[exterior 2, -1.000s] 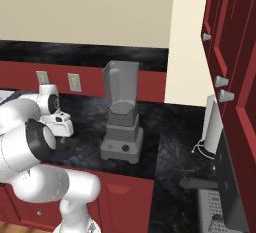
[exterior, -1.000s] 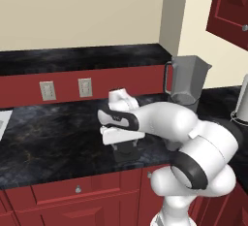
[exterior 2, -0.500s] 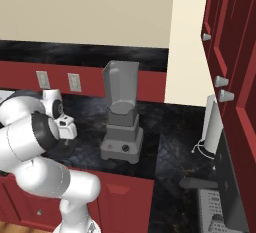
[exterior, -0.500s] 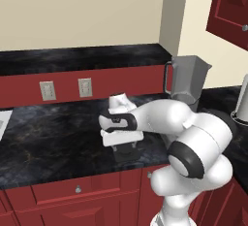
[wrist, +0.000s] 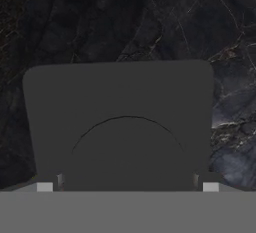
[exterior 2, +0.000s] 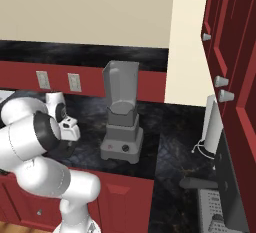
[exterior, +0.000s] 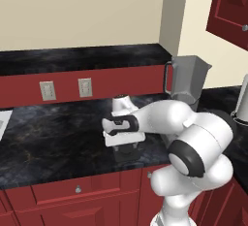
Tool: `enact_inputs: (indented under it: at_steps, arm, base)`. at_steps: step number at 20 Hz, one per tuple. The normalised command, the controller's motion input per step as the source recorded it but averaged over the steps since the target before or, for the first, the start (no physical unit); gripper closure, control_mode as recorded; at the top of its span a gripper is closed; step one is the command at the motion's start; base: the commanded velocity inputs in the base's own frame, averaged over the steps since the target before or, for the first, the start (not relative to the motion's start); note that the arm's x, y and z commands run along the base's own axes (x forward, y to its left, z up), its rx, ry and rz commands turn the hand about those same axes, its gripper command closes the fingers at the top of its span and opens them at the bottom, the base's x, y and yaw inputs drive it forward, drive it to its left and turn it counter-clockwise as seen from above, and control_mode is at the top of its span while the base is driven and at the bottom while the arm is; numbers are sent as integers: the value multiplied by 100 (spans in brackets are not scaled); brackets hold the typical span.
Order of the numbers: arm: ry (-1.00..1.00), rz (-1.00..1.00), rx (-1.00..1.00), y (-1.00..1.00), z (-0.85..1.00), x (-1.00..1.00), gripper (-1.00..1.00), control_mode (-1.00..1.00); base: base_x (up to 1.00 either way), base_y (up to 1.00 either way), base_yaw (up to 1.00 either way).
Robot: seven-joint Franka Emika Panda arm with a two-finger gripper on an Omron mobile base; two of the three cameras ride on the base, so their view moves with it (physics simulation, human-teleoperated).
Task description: Close the lid blender by securely placing the lid on top.
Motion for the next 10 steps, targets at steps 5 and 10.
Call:
enact_inputs:
  at_steps: [5, 10]
  arm:
    - [-8, 0, 3, -14, -12, 0, -100, -100]
    - [-1, 0, 0, 2, -22, 2, -100, -100]
  base:
    - [0, 0, 0]
    - [0, 0, 0]
